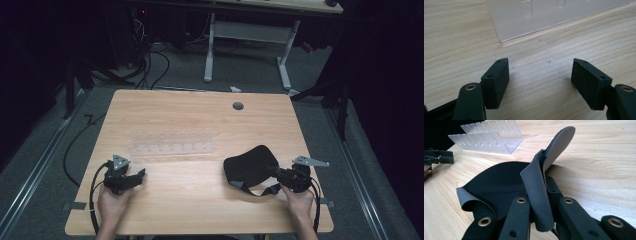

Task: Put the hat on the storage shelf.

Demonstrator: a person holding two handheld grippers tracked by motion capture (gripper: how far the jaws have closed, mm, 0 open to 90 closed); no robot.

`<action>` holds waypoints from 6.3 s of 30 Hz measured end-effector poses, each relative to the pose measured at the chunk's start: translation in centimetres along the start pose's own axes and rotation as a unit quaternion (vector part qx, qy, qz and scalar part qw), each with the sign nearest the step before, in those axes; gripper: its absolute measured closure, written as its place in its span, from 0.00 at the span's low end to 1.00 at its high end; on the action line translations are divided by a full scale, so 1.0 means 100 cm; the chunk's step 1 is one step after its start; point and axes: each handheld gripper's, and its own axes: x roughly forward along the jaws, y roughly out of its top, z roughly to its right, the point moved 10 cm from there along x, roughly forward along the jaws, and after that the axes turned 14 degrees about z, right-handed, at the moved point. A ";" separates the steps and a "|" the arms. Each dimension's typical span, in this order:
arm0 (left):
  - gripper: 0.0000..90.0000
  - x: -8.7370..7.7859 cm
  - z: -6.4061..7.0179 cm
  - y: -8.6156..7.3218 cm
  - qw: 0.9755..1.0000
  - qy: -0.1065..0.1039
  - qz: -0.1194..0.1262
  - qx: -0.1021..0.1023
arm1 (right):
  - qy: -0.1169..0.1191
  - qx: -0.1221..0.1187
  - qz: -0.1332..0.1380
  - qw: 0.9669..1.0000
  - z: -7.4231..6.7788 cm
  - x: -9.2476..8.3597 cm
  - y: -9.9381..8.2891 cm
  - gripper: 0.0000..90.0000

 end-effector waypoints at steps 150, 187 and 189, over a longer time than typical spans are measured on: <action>0.96 -0.089 0.238 0.006 0.919 -0.387 -0.079 -0.019 | -0.123 -0.035 -0.002 0.992 0.000 0.015 -0.013 0.52; 0.95 -0.050 0.149 0.099 0.960 -0.260 0.036 -0.095 | -0.198 -0.095 -0.063 0.974 0.042 0.030 -0.031 0.43; 0.95 -0.048 0.145 0.103 0.961 -0.256 0.040 -0.097 | -0.199 -0.096 -0.063 0.973 0.042 0.030 -0.031 0.43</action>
